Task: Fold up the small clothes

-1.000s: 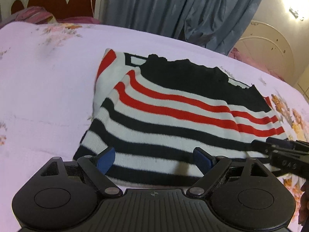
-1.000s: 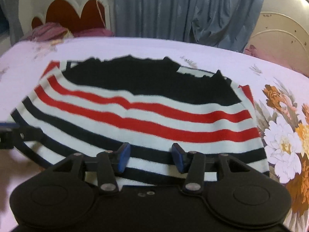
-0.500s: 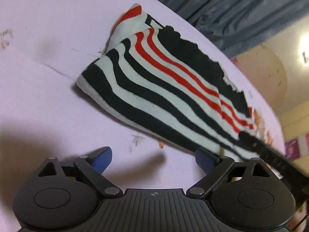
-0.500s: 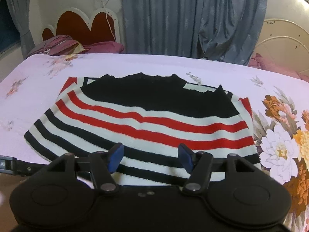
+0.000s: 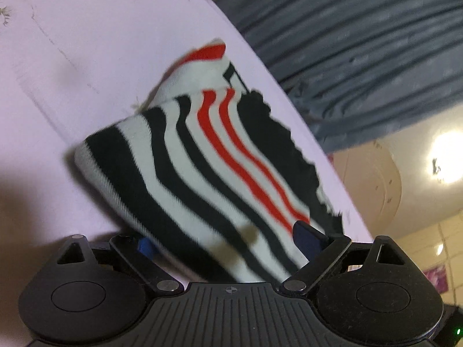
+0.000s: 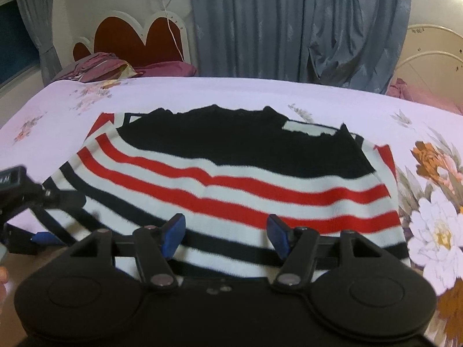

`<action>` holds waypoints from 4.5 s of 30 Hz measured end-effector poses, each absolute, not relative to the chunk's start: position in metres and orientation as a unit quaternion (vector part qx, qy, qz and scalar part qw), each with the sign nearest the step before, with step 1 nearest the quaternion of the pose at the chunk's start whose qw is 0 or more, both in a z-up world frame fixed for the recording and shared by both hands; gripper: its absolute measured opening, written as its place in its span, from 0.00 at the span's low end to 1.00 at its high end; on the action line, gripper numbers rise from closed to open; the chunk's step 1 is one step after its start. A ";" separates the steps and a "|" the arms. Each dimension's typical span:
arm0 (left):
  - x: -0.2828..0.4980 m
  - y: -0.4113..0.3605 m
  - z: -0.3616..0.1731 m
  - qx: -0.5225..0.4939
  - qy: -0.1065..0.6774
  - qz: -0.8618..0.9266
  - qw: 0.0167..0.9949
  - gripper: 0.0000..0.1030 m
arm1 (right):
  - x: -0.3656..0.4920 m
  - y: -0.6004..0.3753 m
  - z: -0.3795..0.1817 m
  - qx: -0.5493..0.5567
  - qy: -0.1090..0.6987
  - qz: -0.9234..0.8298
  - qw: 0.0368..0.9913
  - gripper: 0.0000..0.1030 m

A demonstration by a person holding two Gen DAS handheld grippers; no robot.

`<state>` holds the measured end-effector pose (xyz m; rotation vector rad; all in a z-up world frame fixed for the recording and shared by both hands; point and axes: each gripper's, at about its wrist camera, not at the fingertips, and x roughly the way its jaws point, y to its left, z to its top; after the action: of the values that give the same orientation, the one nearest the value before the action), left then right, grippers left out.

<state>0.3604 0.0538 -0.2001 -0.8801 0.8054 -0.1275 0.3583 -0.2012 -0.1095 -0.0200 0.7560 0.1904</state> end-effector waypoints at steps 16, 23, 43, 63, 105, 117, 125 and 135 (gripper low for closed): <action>0.385 0.063 -0.214 -0.428 0.341 -0.020 0.837 0.30 | 0.386 -0.173 -0.137 -0.075 0.370 0.098 0.921 0.45; 0.381 0.055 -0.202 -0.399 0.324 -0.020 0.858 0.15 | 0.380 -0.175 -0.140 -0.064 0.360 0.091 0.926 0.46; 0.390 -0.051 -0.097 -0.212 0.269 -0.188 0.920 0.15 | 0.369 -0.237 -0.117 0.044 0.352 0.076 0.932 0.46; 0.368 -0.156 -0.108 -0.051 0.344 -0.242 0.906 0.21 | 0.318 -0.373 -0.100 0.133 0.337 -0.028 0.931 0.50; 0.377 -0.083 -0.098 -0.064 0.368 -0.170 0.912 0.60 | 0.380 -0.344 -0.125 0.272 0.402 0.062 0.872 0.22; 0.393 -0.115 -0.124 -0.058 0.385 -0.186 0.902 0.67 | 0.359 -0.357 -0.120 0.125 0.378 0.035 0.917 0.19; 0.395 -0.114 -0.130 -0.067 0.391 -0.183 0.900 0.69 | 0.326 -0.377 -0.105 0.184 0.385 0.044 0.904 0.40; 0.393 -0.120 -0.131 -0.047 0.388 -0.189 0.901 0.74 | 0.287 -0.369 -0.107 0.130 0.395 0.015 0.909 0.24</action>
<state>0.3934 -0.1201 -0.1309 -0.0968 0.8021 -0.3903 0.2874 -0.3687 -0.1072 0.2685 0.8156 0.0314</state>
